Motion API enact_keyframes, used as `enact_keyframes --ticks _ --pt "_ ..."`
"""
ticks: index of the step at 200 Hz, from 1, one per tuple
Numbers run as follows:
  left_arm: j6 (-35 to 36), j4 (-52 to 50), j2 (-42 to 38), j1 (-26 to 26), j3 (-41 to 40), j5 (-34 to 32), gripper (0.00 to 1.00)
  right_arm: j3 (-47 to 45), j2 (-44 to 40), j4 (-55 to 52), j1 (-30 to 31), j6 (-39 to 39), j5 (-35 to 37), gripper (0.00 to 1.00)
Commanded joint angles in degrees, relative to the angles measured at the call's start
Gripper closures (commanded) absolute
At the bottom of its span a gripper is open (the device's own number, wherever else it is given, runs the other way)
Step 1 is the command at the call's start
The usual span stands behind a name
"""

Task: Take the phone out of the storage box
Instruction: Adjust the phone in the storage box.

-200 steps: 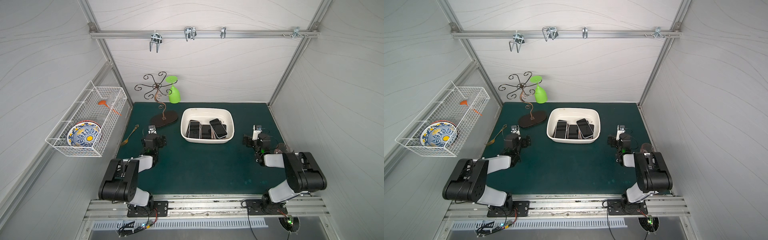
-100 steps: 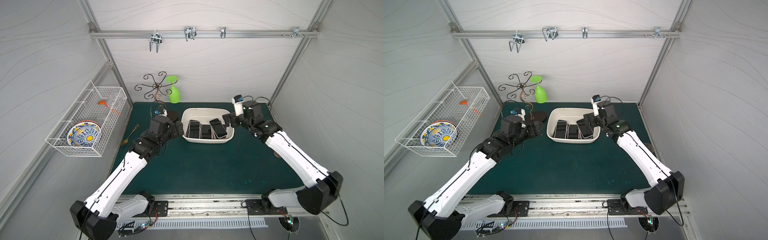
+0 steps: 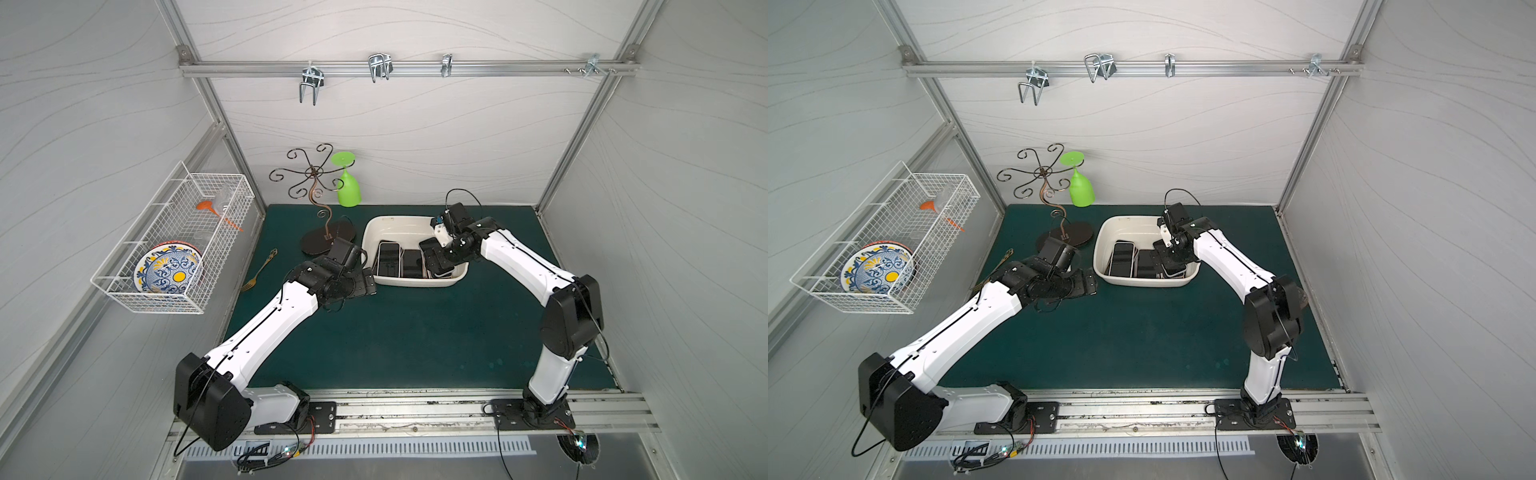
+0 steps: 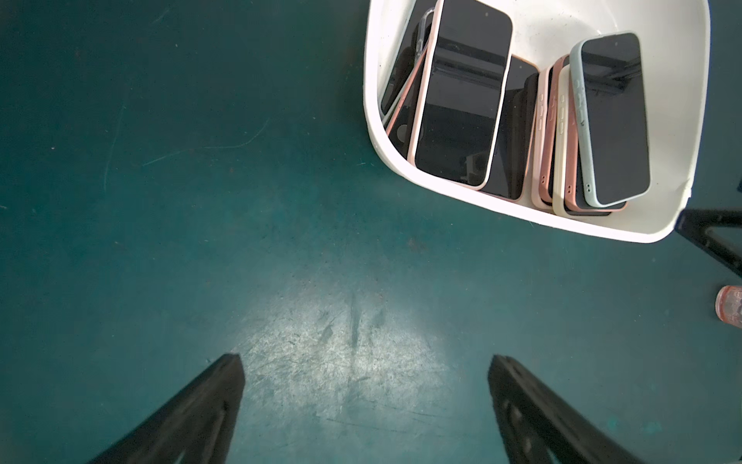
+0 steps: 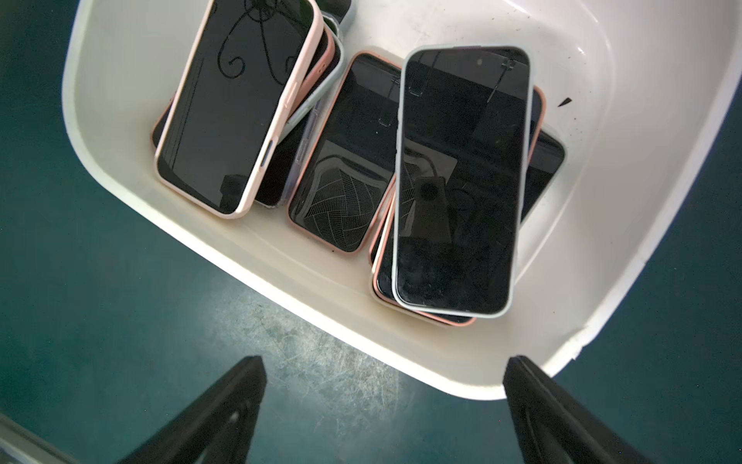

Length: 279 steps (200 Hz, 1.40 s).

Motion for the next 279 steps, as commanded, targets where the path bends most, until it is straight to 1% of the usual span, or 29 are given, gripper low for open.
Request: enact_keyframes --ticks 1,39,65,79,106,132,162,198,235,247,262,279 --pt "0.38 1.36 0.98 -0.20 -0.30 1.00 0.00 2.66 3.78 -2.35 -1.29 -1.28 -0.87 0.01" --pt "0.45 2.98 2.75 -0.12 -1.01 1.61 0.00 7.39 9.83 -1.85 -2.61 -2.65 0.18 0.01" --pt "0.63 3.79 4.17 -0.16 -1.01 1.88 0.00 10.69 13.52 -1.72 -3.35 -3.58 -0.60 0.01" --pt "0.79 4.05 4.76 -0.03 -0.74 1.89 0.00 12.45 15.28 -2.00 -3.90 -4.02 0.33 0.01" --pt "1.15 4.40 5.60 0.59 -0.41 2.71 0.00 14.99 18.21 -2.64 -4.50 -4.92 -0.51 0.01" --pt "1.24 5.20 5.70 1.37 -1.06 3.64 0.00 15.10 19.58 -1.79 -4.50 -5.11 -1.01 0.01" --pt "1.24 5.91 5.61 2.21 -1.79 4.44 0.00 16.11 22.21 -1.98 -4.50 -5.55 0.71 0.01" --pt "1.66 6.35 5.43 2.82 -2.06 4.70 0.00 14.68 21.83 -0.20 -4.42 -5.29 2.31 0.01" --pt "1.86 6.83 4.87 3.44 -2.19 5.20 0.00 14.23 20.41 0.29 -4.35 -4.42 4.08 0.21" --pt "2.11 6.83 4.59 3.45 -1.97 5.19 0.00 14.09 19.06 0.46 -4.24 -4.03 4.37 0.30" --pt "2.36 6.71 4.38 3.53 -1.63 5.06 0.00 14.17 17.77 0.35 -3.98 -3.90 4.46 0.38" --pt "2.56 6.76 4.15 3.54 -1.35 5.06 0.00 14.27 16.54 -0.11 -3.71 -3.55 4.44 0.41"
